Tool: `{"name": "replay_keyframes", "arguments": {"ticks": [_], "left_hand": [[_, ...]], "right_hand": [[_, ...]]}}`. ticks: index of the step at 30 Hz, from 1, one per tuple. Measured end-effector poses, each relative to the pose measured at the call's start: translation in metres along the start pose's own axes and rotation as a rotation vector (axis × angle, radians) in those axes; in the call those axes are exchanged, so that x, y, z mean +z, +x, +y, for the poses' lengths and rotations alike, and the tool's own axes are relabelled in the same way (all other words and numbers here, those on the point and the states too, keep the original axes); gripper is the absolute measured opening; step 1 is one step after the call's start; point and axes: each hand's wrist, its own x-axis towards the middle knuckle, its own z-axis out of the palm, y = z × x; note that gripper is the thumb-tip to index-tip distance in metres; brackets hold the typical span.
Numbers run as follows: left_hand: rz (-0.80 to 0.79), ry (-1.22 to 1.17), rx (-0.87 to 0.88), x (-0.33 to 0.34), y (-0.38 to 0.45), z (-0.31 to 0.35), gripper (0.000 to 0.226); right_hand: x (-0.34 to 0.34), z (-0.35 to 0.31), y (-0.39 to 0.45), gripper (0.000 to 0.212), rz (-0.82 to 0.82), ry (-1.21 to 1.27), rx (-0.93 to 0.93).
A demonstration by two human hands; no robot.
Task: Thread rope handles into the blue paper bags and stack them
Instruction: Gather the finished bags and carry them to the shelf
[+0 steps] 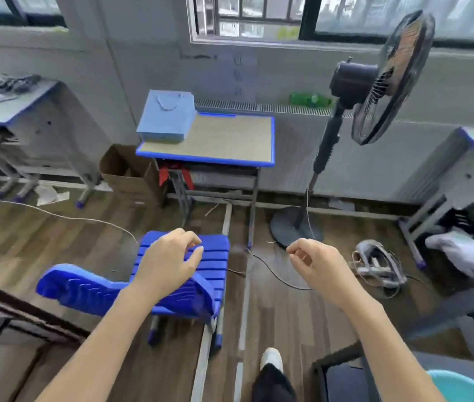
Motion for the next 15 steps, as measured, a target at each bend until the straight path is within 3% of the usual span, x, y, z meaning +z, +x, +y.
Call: {"name": "replay_keyframes", "arguments": {"ticks": [7,15], "left_hand": [[-0.052,-0.028,-0.098,0.029,0.117,0.024,0.020],[0.004,-0.120,-0.278,0.065,0.208,-0.012,0.011]], "right_hand": [[-0.026,0.055,0.128,0.018,-0.032,0.063,-0.021],[-0.020,0.079,0.266,0.022,-0.230,0.038,-0.082]]}}
